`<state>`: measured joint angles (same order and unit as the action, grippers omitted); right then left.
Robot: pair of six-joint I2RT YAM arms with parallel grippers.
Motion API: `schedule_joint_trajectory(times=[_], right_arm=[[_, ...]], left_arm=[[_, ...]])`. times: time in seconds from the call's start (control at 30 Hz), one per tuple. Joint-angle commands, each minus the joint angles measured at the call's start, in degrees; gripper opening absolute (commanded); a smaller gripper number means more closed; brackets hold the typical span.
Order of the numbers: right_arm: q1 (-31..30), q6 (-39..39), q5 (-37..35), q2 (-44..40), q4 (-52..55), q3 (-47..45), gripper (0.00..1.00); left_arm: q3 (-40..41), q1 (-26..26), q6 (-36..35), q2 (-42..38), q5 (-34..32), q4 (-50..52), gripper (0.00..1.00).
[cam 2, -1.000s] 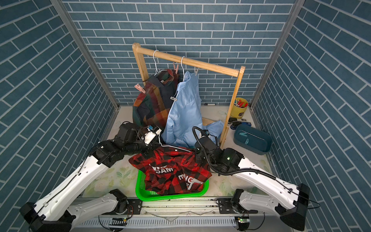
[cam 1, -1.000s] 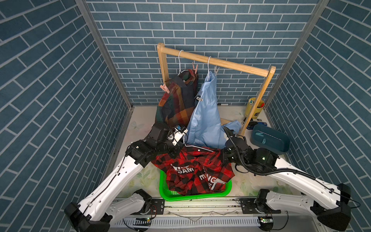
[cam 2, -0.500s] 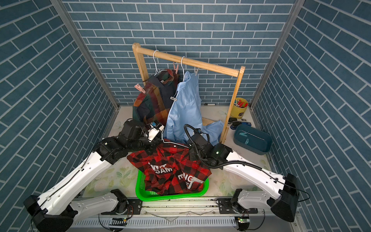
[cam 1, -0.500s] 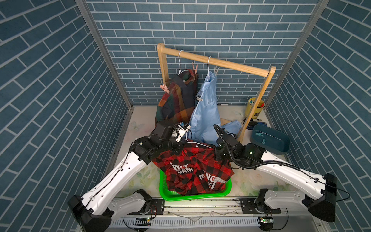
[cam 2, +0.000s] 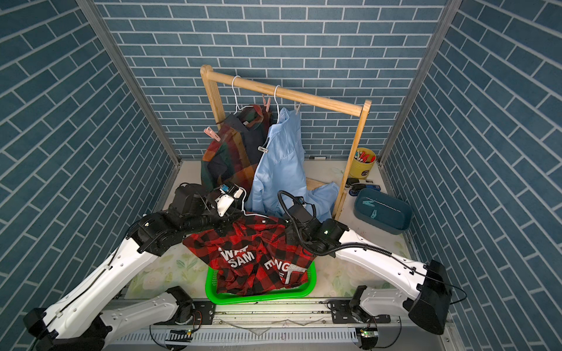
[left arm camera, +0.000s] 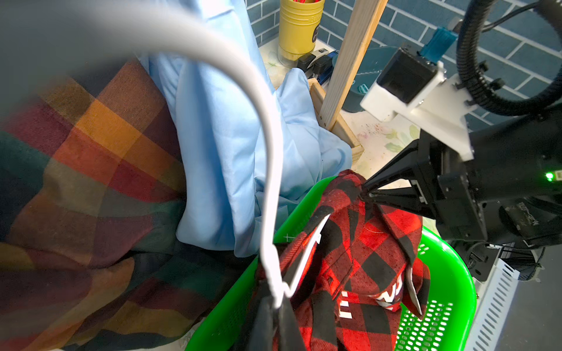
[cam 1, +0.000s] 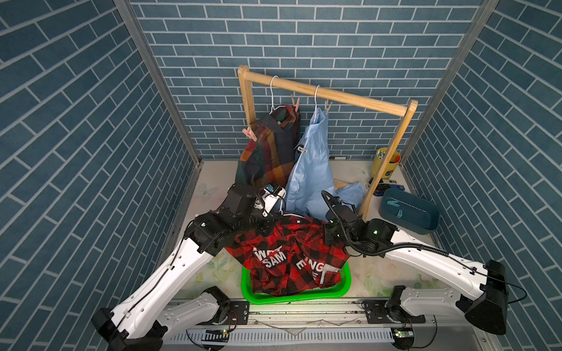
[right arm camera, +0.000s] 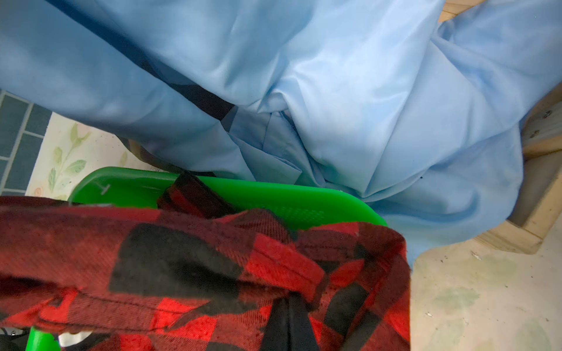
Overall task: Remove the clothespins securing long-sleeve shirts to the hanger
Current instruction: Remove the long-sleeve shirt from the hanger.
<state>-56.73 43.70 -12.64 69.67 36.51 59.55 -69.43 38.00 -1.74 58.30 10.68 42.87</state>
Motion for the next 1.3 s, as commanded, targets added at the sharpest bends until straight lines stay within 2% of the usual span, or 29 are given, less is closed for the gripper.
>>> schedule_joint_trajectory(times=[0.0, 0.37, 0.67, 1.27], right_arm=[[2.3, 3.3, -1.9, -0.9, 7.0, -2.7, 0.00], [7.1, 3.9, -0.8, -4.3, 7.5, -7.5, 0.00], [9.5, 3.7, 0.1, -5.0, 7.3, -9.2, 0.00], [12.9, 3.5, 3.1, -4.8, 5.5, -11.5, 0.00]], left_arm=[[-1.4, -0.4, -0.1, -4.9, -3.9, -2.8, 0.00], [0.2, -0.7, -1.4, -9.5, -8.4, 0.3, 0.00], [2.5, -2.1, -1.3, -13.8, -3.1, -2.9, 0.00], [5.6, -6.5, 1.4, -17.8, -3.0, -8.6, 0.00]])
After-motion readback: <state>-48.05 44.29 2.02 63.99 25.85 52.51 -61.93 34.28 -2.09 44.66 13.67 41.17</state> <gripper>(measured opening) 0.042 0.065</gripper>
